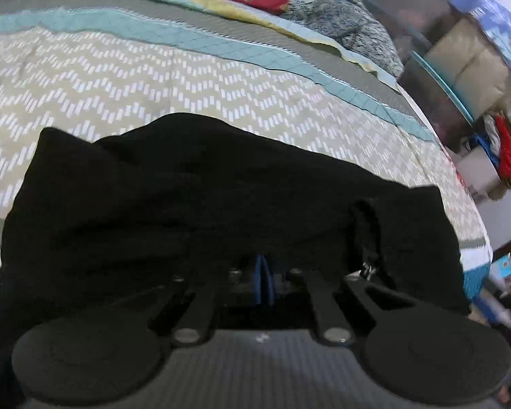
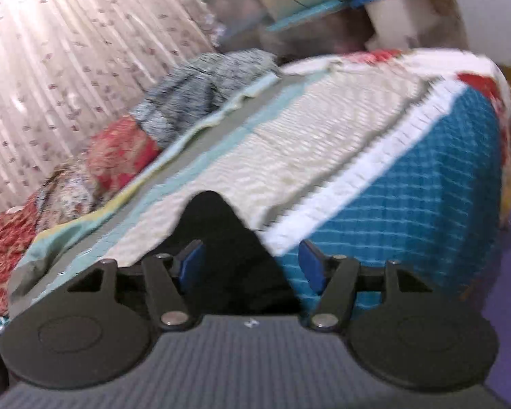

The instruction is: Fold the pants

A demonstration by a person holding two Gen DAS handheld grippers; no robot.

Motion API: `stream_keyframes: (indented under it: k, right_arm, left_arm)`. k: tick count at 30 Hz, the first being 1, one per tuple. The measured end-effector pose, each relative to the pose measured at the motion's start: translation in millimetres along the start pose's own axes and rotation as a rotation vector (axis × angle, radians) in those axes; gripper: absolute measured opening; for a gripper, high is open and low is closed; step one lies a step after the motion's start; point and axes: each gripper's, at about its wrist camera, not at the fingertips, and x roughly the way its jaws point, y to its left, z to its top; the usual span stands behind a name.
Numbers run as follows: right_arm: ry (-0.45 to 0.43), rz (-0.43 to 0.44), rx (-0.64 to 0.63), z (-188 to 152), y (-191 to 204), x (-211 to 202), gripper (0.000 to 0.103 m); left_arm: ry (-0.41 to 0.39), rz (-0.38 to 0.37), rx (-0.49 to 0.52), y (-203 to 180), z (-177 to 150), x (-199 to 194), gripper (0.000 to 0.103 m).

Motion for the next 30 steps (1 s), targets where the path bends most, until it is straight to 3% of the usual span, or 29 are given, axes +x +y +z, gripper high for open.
stream_keyframes:
  k: [2, 5, 8, 10, 14, 15, 17, 20, 22, 23, 24, 25, 27, 28, 29, 30]
  right_arm:
    - [0.051, 0.029, 0.055, -4.2, -10.4, 14.9, 0.064]
    - [0.104, 0.069, 0.087, -16.5, -14.0, 18.2, 0.062]
    - [0.126, 0.078, 0.018, -19.3, 5.7, 4.0, 0.022]
    - [0.102, 0.096, 0.006, -20.0, 22.5, -7.9, 0.02]
    - [0.022, 0.172, -0.173, -21.4, 71.6, -29.2, 0.02]
    - [0.016, 0.189, -0.204, -24.0, 80.5, -33.1, 0.02]
    - [0.009, 0.205, -0.275, -31.4, 97.8, -35.0, 0.02]
    - [0.014, 0.229, -0.35, -41.7, 114.9, -37.2, 0.02]
    - [0.008, 0.254, -0.391, -45.0, 125.1, -42.1, 0.02]
    - [0.004, 0.268, -0.413, -44.6, 128.5, -43.7, 0.019]
    - [-0.001, 0.282, -0.437, -46.1, 132.6, -46.7, 0.019]
    - [-0.009, 0.285, -0.453, -50.1, 136.4, -49.8, 0.019]
    - [-0.028, 0.281, -0.466, -55.1, 136.7, -52.8, 0.029]
    - [-0.035, 0.279, -0.463, -58.4, 135.2, -52.5, 0.039]
    - [-0.04, 0.267, -0.462, -61.7, 133.5, -53.4, 0.071]
    - [-0.048, 0.25, -0.467, -64.9, 130.9, -53.6, 0.091]
  left_arm:
    - [0.017, -0.009, -0.023, -0.7, 5.4, -9.3, 0.006]
    - [-0.02, -0.009, -0.033, -5.2, 13.6, -36.2, 0.018]
    - [-0.084, -0.039, 0.003, -27.9, 27.8, -59.7, 0.032]
    - [-0.078, -0.04, 0.067, -57.2, 39.0, -62.5, 0.044]
    - [-0.033, -0.033, 0.235, -128.7, 52.2, -44.7, 0.065]
    - [-0.012, -0.038, 0.277, -149.0, 54.7, -35.6, 0.076]
    - [0.029, -0.049, 0.338, -177.1, 53.6, -22.5, 0.088]
    - [0.096, -0.018, 0.42, -210.5, 49.1, -0.3, 0.089]
    - [0.121, 0.047, 0.479, -222.5, 41.6, 13.4, 0.079]
    - [0.129, 0.07, 0.49, -224.0, 39.3, 18.8, 0.04]
    - [0.149, 0.081, 0.49, -222.0, 37.9, 23.1, 0.026]
    - [0.147, 0.065, 0.474, -216.2, 37.3, 20.3, 0.024]
    - [0.127, 0.032, 0.435, -202.3, 37.8, 13.0, 0.021]
    - [0.13, 0.031, 0.423, -196.2, 40.9, 10.0, 0.021]
    - [0.133, 0.028, 0.409, -189.6, 42.0, 7.0, 0.021]
    - [0.135, 0.022, 0.395, -183.2, 43.5, 3.9, 0.021]
